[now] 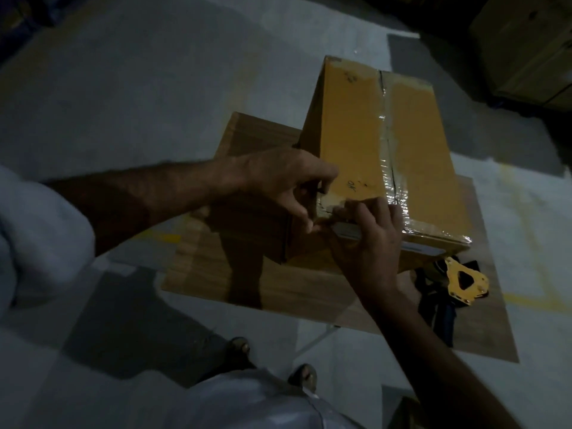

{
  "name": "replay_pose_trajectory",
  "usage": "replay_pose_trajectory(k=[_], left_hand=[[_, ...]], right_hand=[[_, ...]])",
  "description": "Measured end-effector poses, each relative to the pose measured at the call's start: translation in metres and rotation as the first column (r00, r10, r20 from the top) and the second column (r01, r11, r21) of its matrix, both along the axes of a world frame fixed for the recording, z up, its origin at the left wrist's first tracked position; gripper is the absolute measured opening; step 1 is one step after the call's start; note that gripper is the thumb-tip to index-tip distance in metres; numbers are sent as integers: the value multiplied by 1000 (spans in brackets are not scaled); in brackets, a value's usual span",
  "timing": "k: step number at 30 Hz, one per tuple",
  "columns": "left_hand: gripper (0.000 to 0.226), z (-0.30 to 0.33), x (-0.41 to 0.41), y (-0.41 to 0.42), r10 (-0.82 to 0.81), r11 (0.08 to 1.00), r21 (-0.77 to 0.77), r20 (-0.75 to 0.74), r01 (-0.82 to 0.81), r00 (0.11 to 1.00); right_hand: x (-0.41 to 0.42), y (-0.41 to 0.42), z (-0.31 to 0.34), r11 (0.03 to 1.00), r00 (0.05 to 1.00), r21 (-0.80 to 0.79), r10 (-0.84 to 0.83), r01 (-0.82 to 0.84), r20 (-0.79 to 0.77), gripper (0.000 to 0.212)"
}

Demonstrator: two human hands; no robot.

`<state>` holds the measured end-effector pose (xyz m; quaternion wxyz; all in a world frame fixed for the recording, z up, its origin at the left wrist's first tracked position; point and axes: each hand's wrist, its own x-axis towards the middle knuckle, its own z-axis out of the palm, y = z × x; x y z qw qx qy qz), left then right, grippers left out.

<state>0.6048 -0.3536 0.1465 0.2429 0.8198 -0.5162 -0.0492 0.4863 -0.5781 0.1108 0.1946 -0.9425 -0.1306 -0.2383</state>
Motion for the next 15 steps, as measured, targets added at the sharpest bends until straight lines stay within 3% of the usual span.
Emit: replay_pose_trajectory(k=[4,8,13,15], left_hand=[[62,-14,-8,2,72,995,-68,-91,-79,993],[72,-11,-9,2,103,994,-28,-23,-104,994],[56,-13,-29,-19,160,976,-142,-39,-164,986],[49,-17,-37,-17,199,967,-154,-53,-205,979]], right_hand=[[-5,6,-1,994,1000,-105,-4,4,1,62],[-1,-6,8,998,995,13,62,-61,-79,46],[-3,-9,9,987,995,135,90,-83,-49,31],[-5,-16,13,985,985,104,147,-138,-90,31]])
